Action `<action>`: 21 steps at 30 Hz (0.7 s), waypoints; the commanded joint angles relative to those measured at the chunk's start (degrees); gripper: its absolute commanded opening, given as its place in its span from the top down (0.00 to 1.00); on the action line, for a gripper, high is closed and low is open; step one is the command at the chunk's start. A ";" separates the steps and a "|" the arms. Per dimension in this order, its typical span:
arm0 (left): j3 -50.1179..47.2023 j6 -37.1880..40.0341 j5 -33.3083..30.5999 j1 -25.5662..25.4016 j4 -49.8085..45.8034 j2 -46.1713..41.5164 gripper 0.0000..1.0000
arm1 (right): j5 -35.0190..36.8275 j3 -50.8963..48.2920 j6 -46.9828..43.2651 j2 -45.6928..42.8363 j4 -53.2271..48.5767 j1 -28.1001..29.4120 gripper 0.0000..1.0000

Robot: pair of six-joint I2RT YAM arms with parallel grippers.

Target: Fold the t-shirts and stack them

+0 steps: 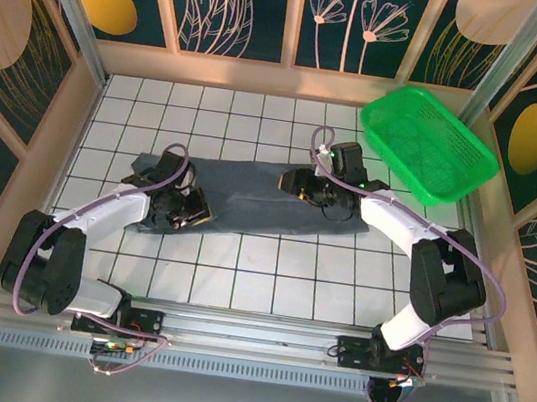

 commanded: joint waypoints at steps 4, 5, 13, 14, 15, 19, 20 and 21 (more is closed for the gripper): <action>-4.44 -13.49 2.59 -1.53 6.85 -3.16 1.00 | 0.45 0.02 -0.19 0.81 0.29 0.40 0.43; -5.09 -15.41 2.38 -1.64 7.41 -3.60 1.00 | 0.40 -0.09 -0.04 0.81 0.54 0.43 0.43; -11.40 -27.54 3.60 -2.55 16.04 -5.81 1.00 | 0.29 -1.10 0.34 1.53 1.52 0.64 0.43; -11.67 -27.80 4.08 -2.65 16.83 -5.70 1.00 | 0.27 -1.17 0.34 1.79 1.55 0.66 0.43; -11.76 -27.72 4.57 -2.69 17.47 -5.57 0.98 | 0.27 -1.17 0.34 1.87 1.56 0.67 0.43; -11.05 -25.38 7.43 -2.73 16.64 -6.18 0.68 | 0.27 -1.08 0.35 2.30 1.69 0.68 0.43; -10.31 -23.70 7.76 -2.73 14.41 -6.35 0.64 | 0.15 -1.01 0.34 2.33 1.66 0.74 0.43; -9.23 -21.30 7.75 -2.73 11.32 -6.40 0.61 | 0.19 -1.08 0.34 2.39 1.70 0.73 0.43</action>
